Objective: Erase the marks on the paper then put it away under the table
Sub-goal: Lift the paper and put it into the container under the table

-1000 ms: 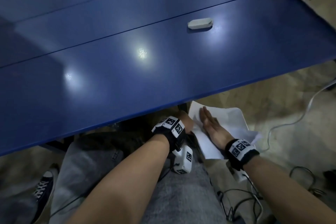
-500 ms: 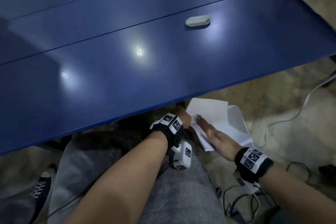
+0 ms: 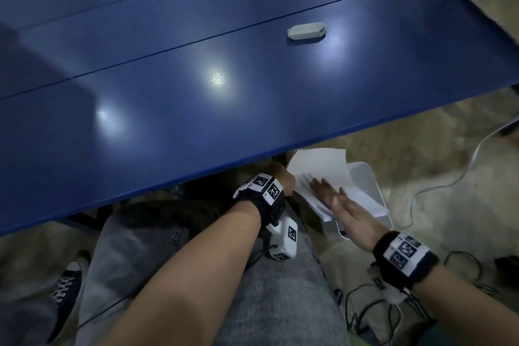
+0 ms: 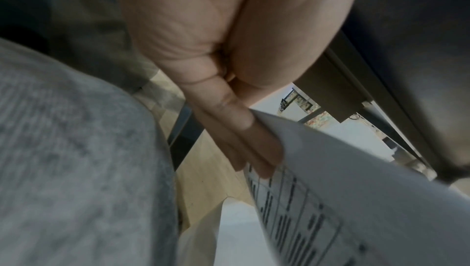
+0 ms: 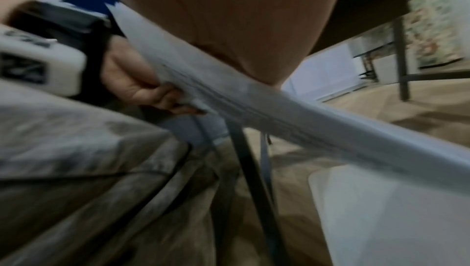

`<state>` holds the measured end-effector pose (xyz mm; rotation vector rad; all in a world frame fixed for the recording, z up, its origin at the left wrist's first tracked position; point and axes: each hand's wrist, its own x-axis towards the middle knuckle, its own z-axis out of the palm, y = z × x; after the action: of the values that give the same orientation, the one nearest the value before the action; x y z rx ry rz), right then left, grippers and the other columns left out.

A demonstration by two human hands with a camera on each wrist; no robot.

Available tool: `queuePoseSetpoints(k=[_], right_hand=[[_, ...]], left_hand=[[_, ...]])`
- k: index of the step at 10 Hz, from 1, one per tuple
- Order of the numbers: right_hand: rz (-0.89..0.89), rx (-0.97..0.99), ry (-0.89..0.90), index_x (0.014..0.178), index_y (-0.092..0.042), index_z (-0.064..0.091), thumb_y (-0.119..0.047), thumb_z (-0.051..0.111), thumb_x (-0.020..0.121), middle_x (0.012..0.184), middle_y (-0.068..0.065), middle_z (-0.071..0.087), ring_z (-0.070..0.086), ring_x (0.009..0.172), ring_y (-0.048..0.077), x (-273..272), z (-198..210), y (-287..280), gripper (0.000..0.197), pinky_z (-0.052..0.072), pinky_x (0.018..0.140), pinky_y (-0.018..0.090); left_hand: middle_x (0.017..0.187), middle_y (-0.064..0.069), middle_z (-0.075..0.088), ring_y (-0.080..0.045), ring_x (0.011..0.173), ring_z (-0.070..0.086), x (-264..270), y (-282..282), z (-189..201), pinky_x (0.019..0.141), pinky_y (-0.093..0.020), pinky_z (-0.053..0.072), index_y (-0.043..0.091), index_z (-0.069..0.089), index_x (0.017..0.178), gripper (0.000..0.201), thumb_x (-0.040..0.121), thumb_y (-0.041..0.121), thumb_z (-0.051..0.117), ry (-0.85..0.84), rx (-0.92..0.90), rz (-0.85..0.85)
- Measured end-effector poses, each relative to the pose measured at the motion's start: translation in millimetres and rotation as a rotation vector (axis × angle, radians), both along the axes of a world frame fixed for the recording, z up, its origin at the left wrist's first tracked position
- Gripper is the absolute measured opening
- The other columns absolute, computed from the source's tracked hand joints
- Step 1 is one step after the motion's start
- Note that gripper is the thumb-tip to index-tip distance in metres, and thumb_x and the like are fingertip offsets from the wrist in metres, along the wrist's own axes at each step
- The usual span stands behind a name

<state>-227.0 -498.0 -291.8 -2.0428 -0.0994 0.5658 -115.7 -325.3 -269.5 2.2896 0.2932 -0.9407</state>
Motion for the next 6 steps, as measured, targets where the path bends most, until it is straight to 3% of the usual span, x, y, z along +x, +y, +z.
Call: queuePoseSetpoints(k=[1,2,3,4,5,6], right_hand=[[-0.032,0.050,0.224,0.154,-0.045,0.022,-0.088,0.013,0.082,0.160,-0.029,0.017,0.015,0.149,-0.006,-17,-25,-3,0.084,0.005,0.124,0.023],[-0.153,-0.073,0.506,0.154,-0.031,0.032,-0.080,0.026,0.088,0.159,-0.009,0.032,0.035,0.144,0.013,-27,-61,-29,0.082,0.024,0.116,0.027],[-0.154,-0.314,0.557,0.146,-0.019,0.046,-0.084,0.031,0.082,0.147,0.013,0.049,0.049,0.125,0.024,-17,-55,-50,0.092,0.035,0.104,0.029],[-0.169,-0.608,0.338,0.123,-0.015,0.065,-0.065,0.022,0.098,0.125,0.018,0.065,0.060,0.108,0.030,15,-12,-54,0.070,0.040,0.086,0.033],[-0.339,-0.415,-0.117,0.120,-0.016,0.066,-0.060,0.028,0.100,0.123,0.010,0.068,0.063,0.109,0.025,34,20,-36,0.061,0.041,0.085,0.029],[-0.170,0.000,-0.137,0.153,-0.032,0.035,-0.060,0.031,0.100,0.155,-0.023,0.033,0.033,0.139,-0.009,35,30,-1,0.060,0.024,0.109,0.006]], left_hand=[[0.139,-0.021,0.052,-0.032,0.127,0.051,-3,2,8,0.069,-0.018,0.039,-0.006,0.046,0.138,0.041,0.100,0.009,0.044,0.008,0.015,-0.030],[0.139,-0.022,0.052,-0.033,0.127,0.051,-3,7,11,0.081,-0.023,0.043,-0.007,0.048,0.136,0.038,0.101,0.009,0.043,0.048,0.061,-0.044],[0.141,-0.020,0.050,-0.035,0.128,0.050,-4,14,22,0.093,-0.030,0.042,-0.003,0.049,0.137,0.040,0.104,0.018,0.042,-0.001,0.075,-0.027],[0.142,-0.017,0.050,-0.036,0.128,0.050,-4,13,23,0.098,-0.035,0.043,0.001,0.049,0.139,0.042,0.104,0.024,0.042,-0.004,0.109,-0.150],[0.142,-0.022,0.049,-0.035,0.129,0.049,-5,5,19,0.099,-0.034,0.042,-0.006,0.043,0.140,0.042,0.102,0.012,0.043,-0.003,0.084,-0.071],[0.129,-0.018,0.060,-0.031,0.116,0.059,-5,2,15,0.083,-0.034,0.046,-0.001,0.057,0.126,0.037,0.097,0.020,0.053,-0.016,0.145,-0.163]])
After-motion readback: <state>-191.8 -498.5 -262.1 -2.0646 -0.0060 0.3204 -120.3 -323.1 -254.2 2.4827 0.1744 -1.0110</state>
